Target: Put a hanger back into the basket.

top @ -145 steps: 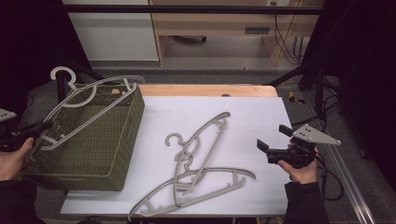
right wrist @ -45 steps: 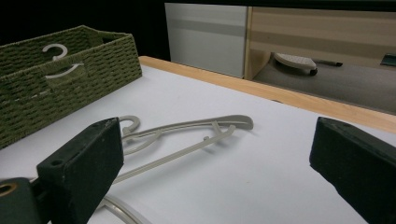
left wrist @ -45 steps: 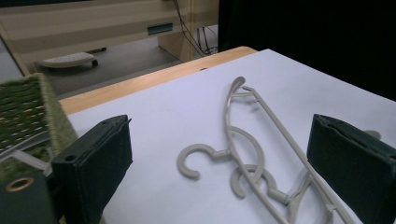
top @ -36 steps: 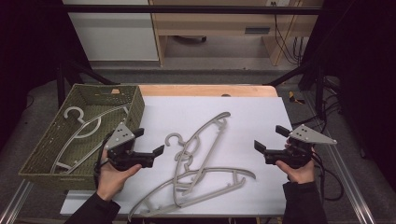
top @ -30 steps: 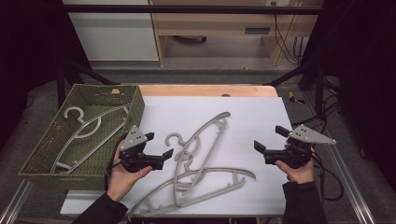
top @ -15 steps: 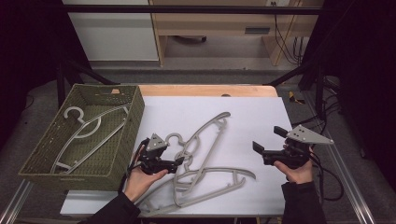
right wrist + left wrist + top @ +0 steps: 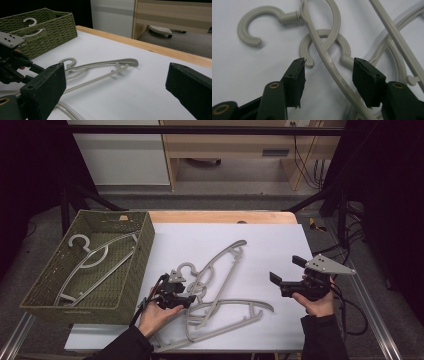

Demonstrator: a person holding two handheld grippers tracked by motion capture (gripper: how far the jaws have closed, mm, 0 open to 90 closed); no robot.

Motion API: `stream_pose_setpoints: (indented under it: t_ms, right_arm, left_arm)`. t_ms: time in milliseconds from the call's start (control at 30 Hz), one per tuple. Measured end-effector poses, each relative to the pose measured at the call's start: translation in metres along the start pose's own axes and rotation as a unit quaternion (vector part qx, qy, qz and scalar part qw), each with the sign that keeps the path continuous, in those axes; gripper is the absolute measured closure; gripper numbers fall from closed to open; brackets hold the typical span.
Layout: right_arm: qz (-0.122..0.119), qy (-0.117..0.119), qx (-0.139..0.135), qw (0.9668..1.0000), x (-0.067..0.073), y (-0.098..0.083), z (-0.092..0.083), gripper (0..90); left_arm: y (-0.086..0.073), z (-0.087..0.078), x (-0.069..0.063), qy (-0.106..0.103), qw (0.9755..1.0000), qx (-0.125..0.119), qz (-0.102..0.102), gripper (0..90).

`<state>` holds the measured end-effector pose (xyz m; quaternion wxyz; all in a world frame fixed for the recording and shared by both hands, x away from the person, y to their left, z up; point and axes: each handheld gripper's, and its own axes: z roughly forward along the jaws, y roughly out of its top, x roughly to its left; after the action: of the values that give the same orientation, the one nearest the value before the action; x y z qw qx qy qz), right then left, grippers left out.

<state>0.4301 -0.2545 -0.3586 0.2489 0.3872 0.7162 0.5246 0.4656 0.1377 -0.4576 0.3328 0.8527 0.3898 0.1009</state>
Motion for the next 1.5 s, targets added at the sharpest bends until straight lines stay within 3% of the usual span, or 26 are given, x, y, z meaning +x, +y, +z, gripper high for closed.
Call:
stream_pose_setpoints:
  t_ms: [100,167,233,300,700,900,1067,1267,1400,1500]
  right_arm:
    - [0.000,-0.002,0.000,1.0000,0.000,0.000,0.000,3.1]
    - [0.000,-0.001,0.001,1.0000,0.000,0.000,0.000,3.1]
    - [0.000,-0.001,0.001,1.0000,0.001,0.000,0.001,3.1]
    - [0.000,-0.001,0.001,1.0000,0.001,0.000,0.001,3.1]
    - [0.001,0.001,0.000,1.0000,0.001,0.000,0.000,3.1]
    - [0.000,0.001,0.000,1.0000,0.000,0.000,0.000,3.1]
    - [-0.001,-0.001,0.001,1.0000,0.001,0.000,0.001,3.0]
    - [-0.001,-0.001,0.002,1.0000,0.001,0.000,0.001,3.0]
    - [0.000,0.000,0.002,1.0000,0.001,0.000,0.001,3.0]
    - [-0.001,0.002,0.000,1.0000,0.001,0.000,0.000,3.0]
  left_arm:
    - [-0.002,0.005,-0.001,-0.002,0.9998,0.017,-0.004,51.5]
    - [-0.002,0.007,-0.001,-0.016,0.9994,0.029,-0.009,54.6]
    - [-0.002,0.007,-0.002,-0.013,0.9993,0.034,-0.005,57.9]
    - [-0.002,0.007,-0.002,-0.013,0.9992,0.033,-0.017,63.5]
    - [-0.002,0.001,0.006,0.003,0.9980,0.052,-0.037,72.3]
    - [-0.002,-0.001,0.008,0.007,0.9978,0.059,-0.030,77.5]
    - [-0.001,0.000,0.007,0.010,0.9976,0.065,-0.021,75.7]
    - [0.001,0.000,0.003,0.030,0.9964,0.078,-0.010,77.5]
    - [0.000,-0.003,0.005,0.036,0.9962,0.077,-0.019,80.5]
    - [0.000,-0.009,0.010,0.019,0.9974,0.064,-0.028,82.0]
